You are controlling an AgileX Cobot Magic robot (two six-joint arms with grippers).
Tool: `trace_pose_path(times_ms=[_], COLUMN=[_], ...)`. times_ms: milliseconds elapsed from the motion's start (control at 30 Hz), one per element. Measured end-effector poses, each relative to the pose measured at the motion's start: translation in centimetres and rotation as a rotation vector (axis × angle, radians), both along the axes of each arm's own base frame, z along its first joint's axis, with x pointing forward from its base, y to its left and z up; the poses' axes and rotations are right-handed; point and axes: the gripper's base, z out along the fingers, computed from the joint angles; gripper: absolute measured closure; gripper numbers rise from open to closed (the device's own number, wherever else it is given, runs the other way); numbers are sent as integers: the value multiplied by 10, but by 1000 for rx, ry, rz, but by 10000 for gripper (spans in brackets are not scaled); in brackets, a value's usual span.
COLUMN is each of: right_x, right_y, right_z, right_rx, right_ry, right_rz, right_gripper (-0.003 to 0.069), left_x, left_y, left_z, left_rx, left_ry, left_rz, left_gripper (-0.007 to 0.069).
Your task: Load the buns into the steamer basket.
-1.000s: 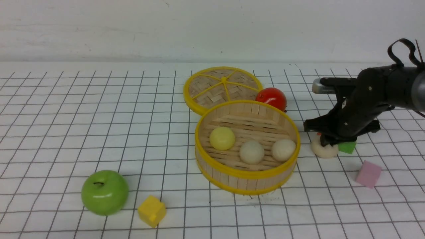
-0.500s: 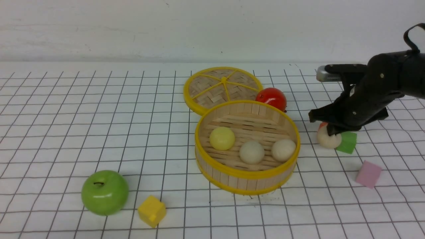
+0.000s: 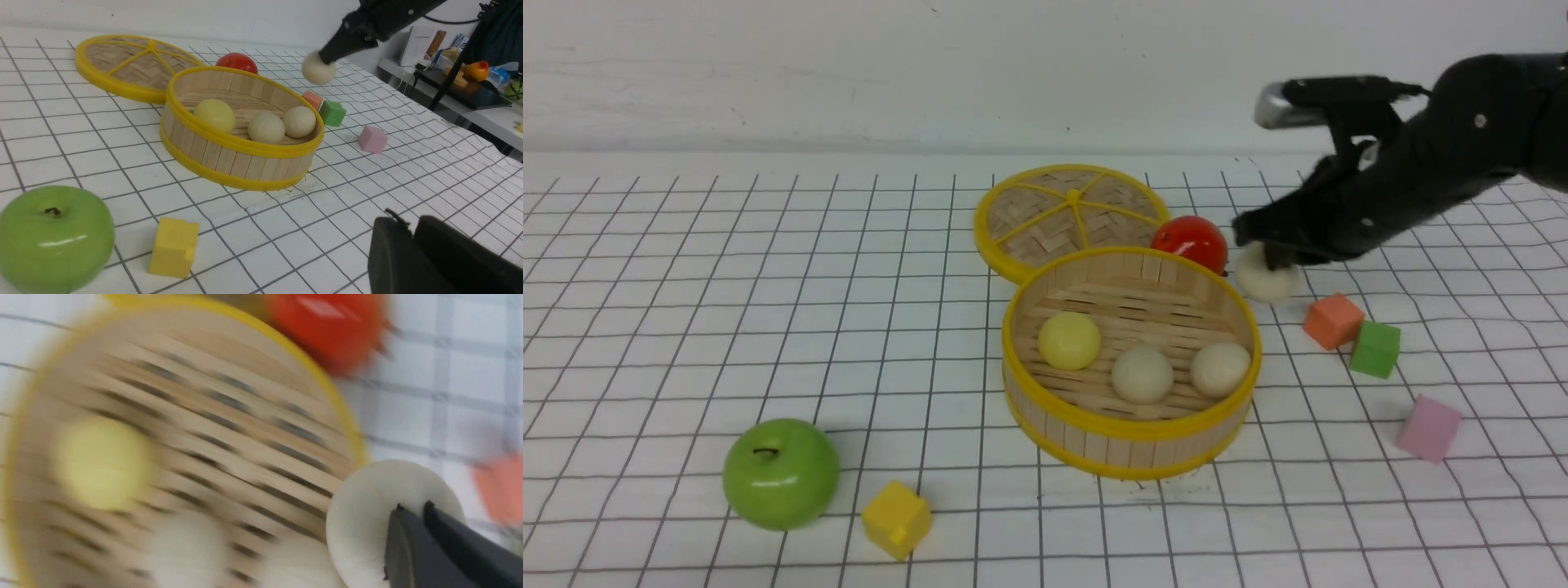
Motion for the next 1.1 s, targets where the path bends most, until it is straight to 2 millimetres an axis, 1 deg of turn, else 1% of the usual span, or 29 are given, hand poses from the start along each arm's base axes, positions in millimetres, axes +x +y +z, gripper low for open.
trace_pose_path(times_ms=[67,100,133,167,200,233,267,300,333,367,400,467,500,533,567,600,667,700,767,800,833,867,900,933,967,1033,1100], right_x=[1,3,2,9,10,17,18,25,27,32,34,37,37,38,39,39,38,35,26,19,17,1,-3,-24,-35,-63,-92], right_y=[18,27,28,39,40,45,46,49,50,51,52,53,53,54,54,54,53,52,49,47,46,39,37,27,22,9,-4], right_z=[2,-2,-1,-13,-15,-29,-34,-46,-50,-64,-70,-80,-81,-84,-84,-83,-74,-66,-42,-30,-27,-1,7,29,39,52,57], right_rx=[30,36,36,39,39,34,31,31,30,34,33,33,32,36,39,41,45,45,37,28,22,2,6,-21,-21,-42,-51], right_ry=[-31,-34,-35,-25,-23,-6,1,2,3,12,18,30,30,31,27,19,3,-7,-21,-12,-12,-2,-7,20,28,63,94], right_rz=[35,51,54,66,67,68,68,62,60,50,47,42,41,37,35,33,35,40,59,71,74,86,82,74,62,39,12], right_gripper=[652,652,652,651,651,651,651,648,647,636,628,594,590,545,515,466,374,337,265,245,244,245,248,295,320,428,541], left_x=[0,0,0,0,0,0,0,0,0,0,0,0,0,0,0,0,0,0,0,0,0,0,0,0,0,0,0], left_y=[0,0,0,0,0,0,0,0,0,0,0,0,0,0,0,0,0,0,0,0,0,0,0,0,0,0,0], left_z=[0,0,0,0,0,0,0,0,0,0,0,-1,-1,-1,-1,-1,-1,-1,-1,-1,-1,-1,-1,-1,-1,-1,-1], left_rx=[0,0,0,0,0,0,0,0,0,1,3,5,5,5,5,5,6,6,6,7,7,7,7,7,7,7,7], left_ry=[0,0,0,0,0,0,0,0,0,1,3,6,6,6,6,6,7,7,7,8,8,8,8,8,8,8,8], left_rz=[0,0,0,0,0,0,0,0,0,0,0,0,0,0,0,0,0,0,0,0,0,0,0,0,0,0,0], left_gripper=[552,550,550,550,550,550,550,550,550,550,550,547,547,544,543,542,541,541,541,540,540,538,538,535,534,533,533])
